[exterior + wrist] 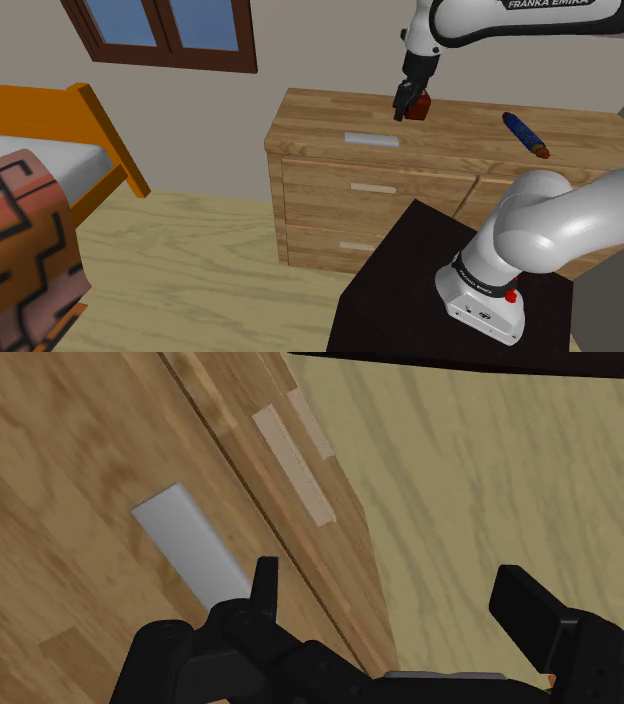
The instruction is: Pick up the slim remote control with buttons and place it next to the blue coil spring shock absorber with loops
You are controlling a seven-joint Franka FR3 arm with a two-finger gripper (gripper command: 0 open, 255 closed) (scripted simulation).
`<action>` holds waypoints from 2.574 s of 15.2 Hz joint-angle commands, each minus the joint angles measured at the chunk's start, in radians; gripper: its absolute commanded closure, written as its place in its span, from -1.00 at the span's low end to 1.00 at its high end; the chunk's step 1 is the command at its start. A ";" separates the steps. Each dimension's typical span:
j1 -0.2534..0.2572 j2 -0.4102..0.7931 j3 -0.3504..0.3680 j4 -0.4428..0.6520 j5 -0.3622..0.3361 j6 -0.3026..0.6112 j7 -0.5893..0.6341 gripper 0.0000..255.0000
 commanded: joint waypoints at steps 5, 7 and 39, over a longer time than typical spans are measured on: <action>0.020 0.165 -0.135 -0.007 -0.024 0.185 -0.195 -1.00; 0.032 0.233 -0.179 0.007 -0.018 0.241 -0.263 -1.00; 0.071 0.800 -0.340 0.173 0.293 0.582 -0.791 1.00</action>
